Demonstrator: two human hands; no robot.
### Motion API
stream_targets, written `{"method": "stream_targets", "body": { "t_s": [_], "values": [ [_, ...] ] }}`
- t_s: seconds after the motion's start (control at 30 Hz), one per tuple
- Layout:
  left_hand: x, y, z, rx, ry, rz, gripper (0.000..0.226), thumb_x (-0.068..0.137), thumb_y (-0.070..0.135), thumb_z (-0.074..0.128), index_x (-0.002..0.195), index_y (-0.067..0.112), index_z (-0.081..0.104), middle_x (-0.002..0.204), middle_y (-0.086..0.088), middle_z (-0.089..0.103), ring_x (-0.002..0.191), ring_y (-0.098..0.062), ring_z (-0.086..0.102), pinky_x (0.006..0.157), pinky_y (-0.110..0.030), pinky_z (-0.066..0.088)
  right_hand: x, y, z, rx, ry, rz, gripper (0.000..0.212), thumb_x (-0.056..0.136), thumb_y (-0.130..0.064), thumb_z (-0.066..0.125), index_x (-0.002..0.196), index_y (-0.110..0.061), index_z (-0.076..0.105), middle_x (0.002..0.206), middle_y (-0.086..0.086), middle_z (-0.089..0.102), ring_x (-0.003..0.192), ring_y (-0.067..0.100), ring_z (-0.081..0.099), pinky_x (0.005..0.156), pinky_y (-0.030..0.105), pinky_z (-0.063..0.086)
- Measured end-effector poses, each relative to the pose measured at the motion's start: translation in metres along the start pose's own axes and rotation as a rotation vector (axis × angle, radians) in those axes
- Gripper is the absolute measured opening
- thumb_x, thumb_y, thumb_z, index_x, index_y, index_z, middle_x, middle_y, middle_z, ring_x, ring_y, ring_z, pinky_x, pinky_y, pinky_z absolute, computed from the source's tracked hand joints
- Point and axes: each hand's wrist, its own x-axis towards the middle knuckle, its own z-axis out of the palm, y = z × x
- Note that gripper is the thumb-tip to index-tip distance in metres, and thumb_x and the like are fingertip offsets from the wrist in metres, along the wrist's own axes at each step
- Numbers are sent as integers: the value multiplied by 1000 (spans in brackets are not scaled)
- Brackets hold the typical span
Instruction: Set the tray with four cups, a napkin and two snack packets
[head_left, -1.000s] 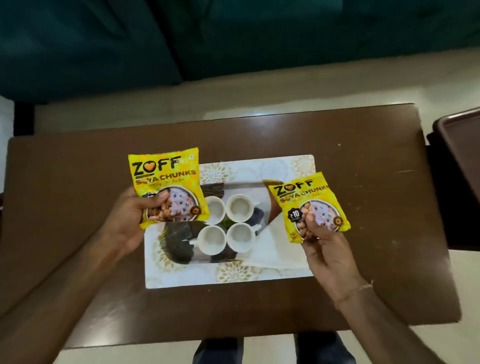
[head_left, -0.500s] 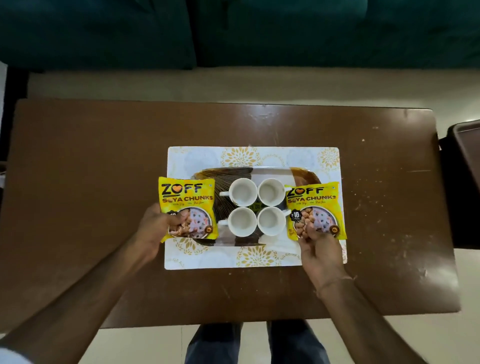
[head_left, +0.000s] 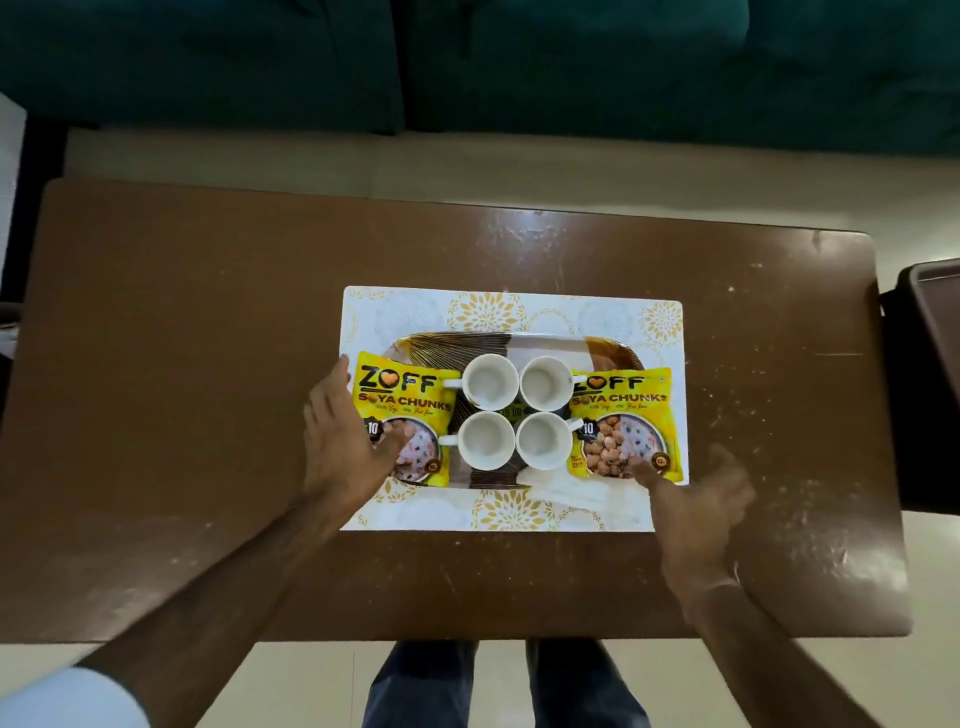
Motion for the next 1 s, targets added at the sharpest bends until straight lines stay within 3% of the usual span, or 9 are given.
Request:
{"method": "stream_targets", "body": {
  "t_s": [0.1, 0.13, 0.2, 0.3, 0.5, 0.6, 0.73, 0.93, 1.0],
  "values": [
    [-1, -5, 1, 260, -4, 216, 80, 91, 55, 51, 158, 27, 17, 166, -8, 8, 150, -34, 14, 113, -55, 22, 10, -1, -4, -458, -86, -745, 76, 86, -48, 65, 151, -24, 34, 163, 10, 20, 150, 33, 18, 112, 58, 23],
    [-1, -8, 3, 342, -34, 309, 71, 95, 53, 44, 158, 29, 20, 168, -6, 2, 153, -33, 8, 115, -57, 19, 14, 0, -2, -571, -147, -893, 70, 92, -50, 53, 154, -28, 29, 166, 8, 11, 153, 32, 10, 114, 60, 17],
    [-2, -15, 11, 510, -105, 463, 62, 100, 50, 32, 158, 31, 21, 169, -4, -2, 155, -32, 1, 119, -59, 15, 23, 0, 6, -734, -239, -1015, 62, 99, -47, 37, 157, -32, 20, 169, 3, -1, 155, 30, -5, 117, 62, 5],
    [-5, -22, 24, 666, -133, 506, 63, 102, 49, 27, 160, 28, 14, 169, -5, 2, 154, -34, 1, 119, -61, 12, 30, 5, 16, -865, -282, -1043, 59, 102, -39, 27, 159, -29, 13, 169, 2, -4, 155, 29, -11, 119, 62, 0],
    [-7, -14, 31, 691, -139, 414, 63, 102, 48, 23, 160, 26, 12, 169, -7, 6, 154, -36, 1, 119, -63, 9, 31, 12, 27, -875, -302, -993, 62, 102, -34, 23, 159, -27, 0, 168, 1, -10, 154, 28, -12, 120, 62, 3],
    [-12, -5, 28, 657, -179, 357, 62, 102, 47, 22, 160, 27, 14, 169, -5, 5, 155, -33, -1, 120, -62, 8, 28, 6, 26, -827, -352, -943, 60, 103, -35, 28, 159, -31, 7, 169, -2, -5, 155, 25, -10, 119, 61, 5],
    [-9, 22, 15, 556, -205, 211, 66, 97, 47, 13, 159, 26, 16, 169, -3, 2, 155, -29, -1, 120, -57, 2, 22, -23, 18, -729, -353, -845, 48, 100, -42, 37, 147, -31, 35, 163, -1, 25, 151, 25, 17, 110, 60, 19],
    [4, 83, -26, 483, -208, 130, 61, 104, 48, 23, 160, 28, 9, 169, 1, -2, 155, -23, 0, 123, -50, 3, 13, -93, -6, -630, -399, -829, 54, 99, -52, 30, 149, -30, 32, 166, -3, 15, 152, 22, 14, 115, 60, 12],
    [8, 111, -46, 474, -190, 190, 61, 104, 48, 25, 159, 28, 12, 169, 1, 3, 154, -24, 7, 122, -49, 9, 7, -122, -19, -611, -421, -873, 57, 100, -54, 29, 151, -30, 28, 167, -5, 10, 153, 22, 12, 116, 58, 8]
  ]
}}
